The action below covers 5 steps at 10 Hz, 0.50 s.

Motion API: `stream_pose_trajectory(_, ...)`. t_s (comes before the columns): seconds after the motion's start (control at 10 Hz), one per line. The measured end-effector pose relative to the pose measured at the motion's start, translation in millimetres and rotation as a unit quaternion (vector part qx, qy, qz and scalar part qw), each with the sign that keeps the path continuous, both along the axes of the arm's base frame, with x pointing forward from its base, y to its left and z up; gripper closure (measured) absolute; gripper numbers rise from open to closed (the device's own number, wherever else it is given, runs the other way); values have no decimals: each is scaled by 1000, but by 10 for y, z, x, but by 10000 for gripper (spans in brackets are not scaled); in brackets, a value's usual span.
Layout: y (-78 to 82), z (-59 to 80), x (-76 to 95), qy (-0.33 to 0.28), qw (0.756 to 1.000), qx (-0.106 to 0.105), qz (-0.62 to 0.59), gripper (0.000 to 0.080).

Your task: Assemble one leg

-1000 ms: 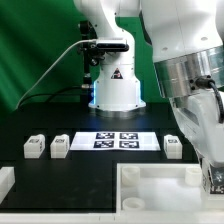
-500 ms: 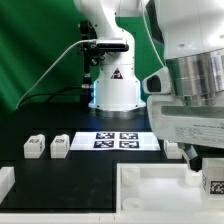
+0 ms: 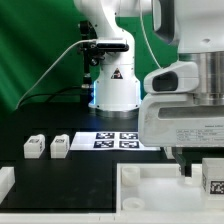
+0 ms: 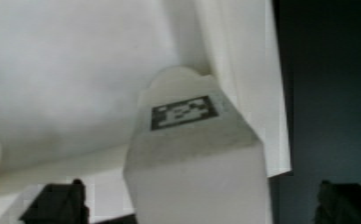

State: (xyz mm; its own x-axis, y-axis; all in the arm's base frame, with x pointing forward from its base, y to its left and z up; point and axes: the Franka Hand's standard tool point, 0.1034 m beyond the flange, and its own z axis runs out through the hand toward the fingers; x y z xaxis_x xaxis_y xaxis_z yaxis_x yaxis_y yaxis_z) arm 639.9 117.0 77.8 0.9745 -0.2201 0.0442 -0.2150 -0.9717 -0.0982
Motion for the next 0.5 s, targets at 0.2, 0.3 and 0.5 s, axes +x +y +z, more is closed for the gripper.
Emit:
stream_pose_trajectory(0.2,6,0,-1,2,1000,2,-17,412)
stream_pose_trajectory(0.3,0,2,-5,9,997,9,-82,412)
stream_pose_trajectory(0.5,-53,0,6,20,978,24,-204,498)
